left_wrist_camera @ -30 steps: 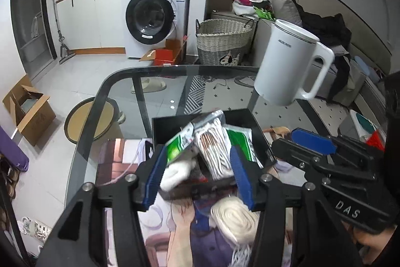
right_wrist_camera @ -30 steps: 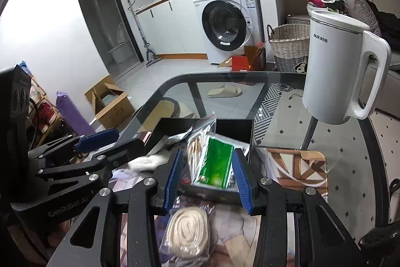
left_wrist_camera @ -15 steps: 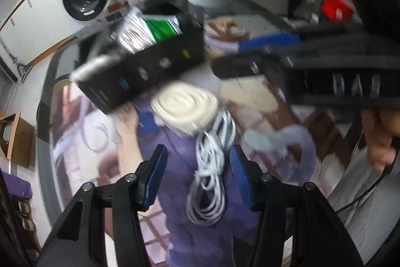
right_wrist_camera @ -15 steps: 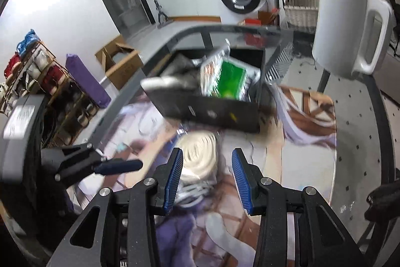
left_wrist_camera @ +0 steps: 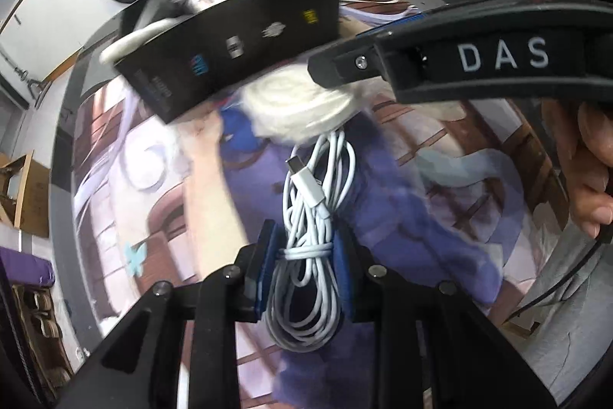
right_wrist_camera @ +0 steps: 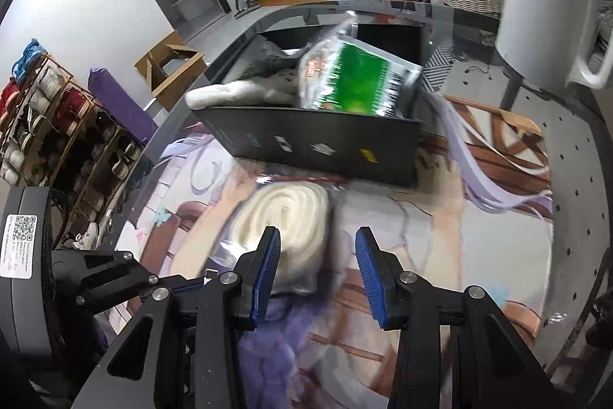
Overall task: Organize soft objects
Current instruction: 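Lower the left tool to the white cable while the right tool lowers to the rope bag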
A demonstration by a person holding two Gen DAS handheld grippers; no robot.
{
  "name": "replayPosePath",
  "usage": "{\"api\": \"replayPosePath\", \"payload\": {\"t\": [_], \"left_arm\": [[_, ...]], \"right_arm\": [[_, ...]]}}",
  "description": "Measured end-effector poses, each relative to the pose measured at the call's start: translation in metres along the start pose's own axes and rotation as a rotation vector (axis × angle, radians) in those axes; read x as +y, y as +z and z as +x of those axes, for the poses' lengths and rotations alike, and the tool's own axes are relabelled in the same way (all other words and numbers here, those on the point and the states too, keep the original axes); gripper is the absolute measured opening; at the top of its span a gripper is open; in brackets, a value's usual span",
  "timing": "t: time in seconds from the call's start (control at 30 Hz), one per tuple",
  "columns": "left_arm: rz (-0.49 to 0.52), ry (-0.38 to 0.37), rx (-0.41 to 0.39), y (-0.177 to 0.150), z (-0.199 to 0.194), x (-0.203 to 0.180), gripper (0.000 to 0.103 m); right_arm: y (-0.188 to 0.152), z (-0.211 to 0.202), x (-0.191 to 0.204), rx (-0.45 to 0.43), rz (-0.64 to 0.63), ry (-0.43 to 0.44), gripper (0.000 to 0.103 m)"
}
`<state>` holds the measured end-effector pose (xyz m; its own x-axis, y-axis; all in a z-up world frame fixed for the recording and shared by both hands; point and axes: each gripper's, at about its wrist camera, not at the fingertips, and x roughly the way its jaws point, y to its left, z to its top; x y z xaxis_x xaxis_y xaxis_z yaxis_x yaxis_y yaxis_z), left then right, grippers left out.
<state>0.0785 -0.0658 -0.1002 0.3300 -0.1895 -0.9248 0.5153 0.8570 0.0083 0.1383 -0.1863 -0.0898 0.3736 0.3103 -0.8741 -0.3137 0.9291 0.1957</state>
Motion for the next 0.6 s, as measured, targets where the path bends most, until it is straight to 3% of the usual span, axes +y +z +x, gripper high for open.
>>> {"api": "replayPosePath", "payload": {"t": [0.13, 0.3, 0.37, 0.5, 0.6], "left_arm": [[-0.023, -0.003, 0.007, -0.007, -0.003, 0.014, 0.026], [-0.061, 0.018, 0.015, -0.01, -0.006, 0.033, 0.027], [-0.044, 0.067, -0.004, -0.011, -0.01, 0.037, 0.027], [-0.086, 0.047, 0.01, -0.015, -0.011, 0.048, 0.027], [-0.092, 0.11, -0.002, -0.015, -0.012, 0.054, 0.027]], "right_arm": [[0.008, 0.014, 0.015, 0.005, 0.012, -0.006, 0.058], [0.015, 0.038, 0.034, 0.022, -0.028, -0.059, 0.071], [0.016, 0.048, 0.036, 0.035, -0.046, -0.072, 0.072], [0.008, 0.056, 0.028, 0.067, -0.063, -0.083, 0.072], [0.001, 0.051, 0.022, 0.077, -0.086, -0.1, 0.062]]}}
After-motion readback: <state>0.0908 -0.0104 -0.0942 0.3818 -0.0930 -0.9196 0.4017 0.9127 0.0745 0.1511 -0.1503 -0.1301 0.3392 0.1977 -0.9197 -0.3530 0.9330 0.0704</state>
